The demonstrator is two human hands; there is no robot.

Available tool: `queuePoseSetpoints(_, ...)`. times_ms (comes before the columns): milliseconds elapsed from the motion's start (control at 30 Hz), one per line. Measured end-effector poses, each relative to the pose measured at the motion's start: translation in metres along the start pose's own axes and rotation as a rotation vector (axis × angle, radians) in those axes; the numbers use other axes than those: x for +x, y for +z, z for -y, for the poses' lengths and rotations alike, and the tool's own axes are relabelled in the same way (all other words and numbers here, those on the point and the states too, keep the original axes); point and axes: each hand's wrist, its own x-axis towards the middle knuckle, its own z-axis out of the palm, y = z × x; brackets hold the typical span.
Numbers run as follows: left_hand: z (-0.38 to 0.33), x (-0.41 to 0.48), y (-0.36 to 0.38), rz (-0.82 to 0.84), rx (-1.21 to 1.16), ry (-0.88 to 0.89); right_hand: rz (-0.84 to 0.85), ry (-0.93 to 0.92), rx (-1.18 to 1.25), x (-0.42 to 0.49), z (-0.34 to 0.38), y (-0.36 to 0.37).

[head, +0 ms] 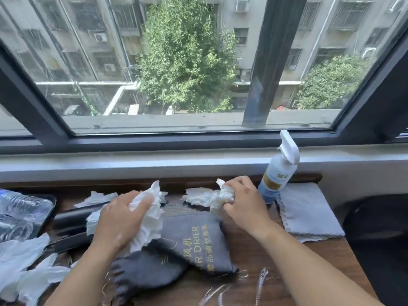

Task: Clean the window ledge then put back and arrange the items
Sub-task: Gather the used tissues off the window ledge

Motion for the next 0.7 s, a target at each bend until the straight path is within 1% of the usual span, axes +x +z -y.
queuePoseSetpoints(67,0.014,-0.005,-0.004,-0.004,-0.026,-0.014,0.061,0.007,-0.092,0.019,0.014,0.017)
queuePoseSetpoints(133,0.026,-0.009,-0.007,0.000,-0.052,-0.051,0.158,0.034,-0.189,0.032,0.025,0.035)
queuePoseSetpoints(233,0.037,-0.019,-0.013,0.002,-0.081,-0.088,0.323,0.131,-0.205,0.043,0.035,0.059)
queuePoseSetpoints(300,0.044,-0.024,-0.015,0.005,-0.129,-0.099,0.377,0.175,-0.199,0.048,0.040,0.070)
queuePoseSetpoints(367,0.053,-0.028,-0.018,0.021,-0.124,-0.095,0.374,0.167,-0.238,0.050,0.045,0.079)
queuePoseSetpoints(500,0.067,-0.035,-0.028,0.000,-0.185,-0.113,0.279,0.078,-0.322,0.050,0.051,0.095)
queuePoseSetpoints(600,0.073,-0.039,-0.035,-0.009,-0.200,-0.122,0.223,-0.014,-0.279,0.048,0.054,0.098)
queuePoseSetpoints(700,0.083,-0.043,-0.038,-0.007,-0.213,-0.144,0.169,-0.062,-0.266,0.046,0.065,0.084)
